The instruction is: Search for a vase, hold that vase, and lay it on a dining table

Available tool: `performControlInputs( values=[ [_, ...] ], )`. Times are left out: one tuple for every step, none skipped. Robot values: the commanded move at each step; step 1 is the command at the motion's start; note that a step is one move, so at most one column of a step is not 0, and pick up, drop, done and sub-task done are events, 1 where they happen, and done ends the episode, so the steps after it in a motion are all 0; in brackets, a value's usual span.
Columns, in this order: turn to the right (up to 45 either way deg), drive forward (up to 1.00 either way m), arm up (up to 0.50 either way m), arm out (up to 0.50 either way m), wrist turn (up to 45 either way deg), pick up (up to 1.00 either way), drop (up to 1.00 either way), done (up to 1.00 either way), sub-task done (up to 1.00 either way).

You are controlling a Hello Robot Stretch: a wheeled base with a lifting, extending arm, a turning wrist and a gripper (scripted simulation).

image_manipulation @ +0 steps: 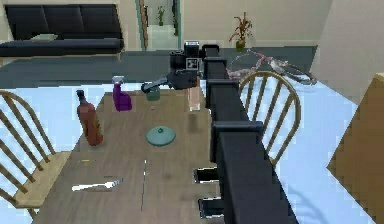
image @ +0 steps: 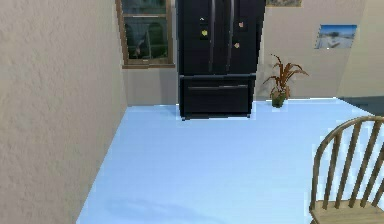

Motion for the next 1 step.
performControlInputs(
  values=[
    [0.0, 0.00, 0.00, 0.00, 0.0, 0.00, 0.00, 1.00, 0.00]
  ],
)
